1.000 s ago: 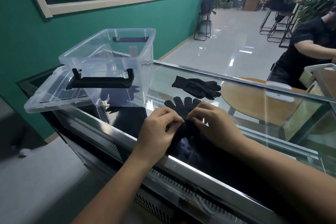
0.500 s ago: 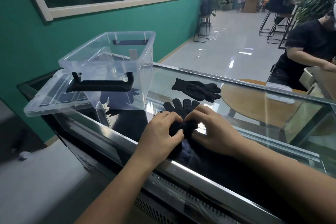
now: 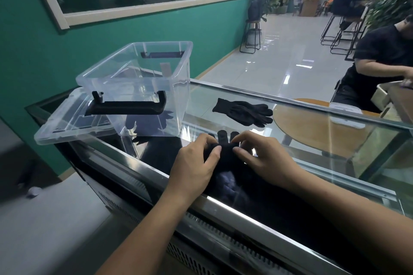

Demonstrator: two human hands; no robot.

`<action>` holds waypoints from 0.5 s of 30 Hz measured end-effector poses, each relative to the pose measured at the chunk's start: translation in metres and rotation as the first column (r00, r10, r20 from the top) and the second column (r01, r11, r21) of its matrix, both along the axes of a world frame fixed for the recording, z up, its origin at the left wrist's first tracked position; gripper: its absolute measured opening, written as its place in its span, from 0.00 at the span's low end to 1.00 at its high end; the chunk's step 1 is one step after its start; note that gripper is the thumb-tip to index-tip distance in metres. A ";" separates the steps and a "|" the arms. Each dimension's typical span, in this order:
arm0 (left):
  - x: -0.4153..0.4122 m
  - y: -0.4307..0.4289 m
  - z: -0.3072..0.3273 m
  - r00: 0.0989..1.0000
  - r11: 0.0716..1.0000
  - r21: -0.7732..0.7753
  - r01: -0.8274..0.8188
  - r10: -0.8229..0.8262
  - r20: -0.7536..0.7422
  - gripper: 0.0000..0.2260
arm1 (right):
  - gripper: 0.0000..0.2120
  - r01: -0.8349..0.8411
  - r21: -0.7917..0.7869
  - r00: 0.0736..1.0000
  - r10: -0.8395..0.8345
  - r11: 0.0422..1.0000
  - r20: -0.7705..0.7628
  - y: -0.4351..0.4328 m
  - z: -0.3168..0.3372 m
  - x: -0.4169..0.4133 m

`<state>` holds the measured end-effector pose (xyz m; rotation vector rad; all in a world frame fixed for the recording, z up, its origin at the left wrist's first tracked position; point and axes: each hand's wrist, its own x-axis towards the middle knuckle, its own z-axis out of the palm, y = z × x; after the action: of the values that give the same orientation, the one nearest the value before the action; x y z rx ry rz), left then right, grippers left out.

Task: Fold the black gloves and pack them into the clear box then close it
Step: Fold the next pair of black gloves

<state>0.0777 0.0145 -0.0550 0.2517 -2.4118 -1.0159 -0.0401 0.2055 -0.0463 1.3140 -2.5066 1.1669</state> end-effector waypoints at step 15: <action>-0.005 -0.001 -0.008 0.997 0.987 -0.151 -0.049 0.039 -0.067 0.07 | 0.06 0.091 0.010 0.992 -0.090 0.996 -0.091 -0.002 -0.006 -0.005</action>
<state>0.0726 0.0132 -0.0626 0.2138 -2.4003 -0.8027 -0.0449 0.2032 -0.0521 1.2139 -2.4858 1.0486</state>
